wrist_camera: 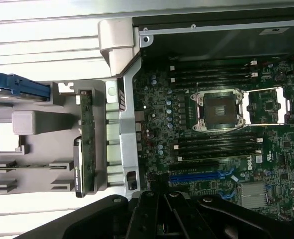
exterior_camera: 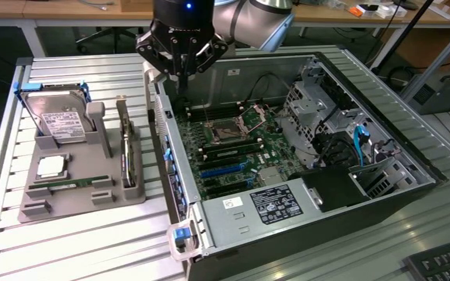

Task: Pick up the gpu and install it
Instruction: 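Reach for the gpu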

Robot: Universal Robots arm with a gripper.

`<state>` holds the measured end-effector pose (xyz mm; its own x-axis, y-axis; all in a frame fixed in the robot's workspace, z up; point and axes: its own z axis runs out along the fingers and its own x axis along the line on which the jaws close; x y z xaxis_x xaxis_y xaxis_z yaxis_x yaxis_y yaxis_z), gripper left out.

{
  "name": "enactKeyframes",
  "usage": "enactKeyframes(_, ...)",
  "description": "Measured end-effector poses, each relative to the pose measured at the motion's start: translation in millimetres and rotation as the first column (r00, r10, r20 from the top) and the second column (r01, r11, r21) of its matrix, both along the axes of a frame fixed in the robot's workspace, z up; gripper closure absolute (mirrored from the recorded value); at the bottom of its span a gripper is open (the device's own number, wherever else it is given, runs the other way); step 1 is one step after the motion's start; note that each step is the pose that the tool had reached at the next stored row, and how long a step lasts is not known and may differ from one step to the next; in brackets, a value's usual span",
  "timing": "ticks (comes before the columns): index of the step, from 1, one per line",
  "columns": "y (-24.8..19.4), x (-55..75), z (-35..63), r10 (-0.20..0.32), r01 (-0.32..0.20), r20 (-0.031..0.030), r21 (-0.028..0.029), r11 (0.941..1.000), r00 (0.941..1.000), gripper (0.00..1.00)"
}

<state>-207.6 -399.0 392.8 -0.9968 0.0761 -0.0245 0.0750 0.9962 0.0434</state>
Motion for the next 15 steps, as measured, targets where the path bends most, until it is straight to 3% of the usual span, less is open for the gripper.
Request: enactKeyframes(15, 0.0, -5.8, -0.1, 0.000, 0.000, 0.0000, 0.0000, 1.0000, 1.0000, 0.89)
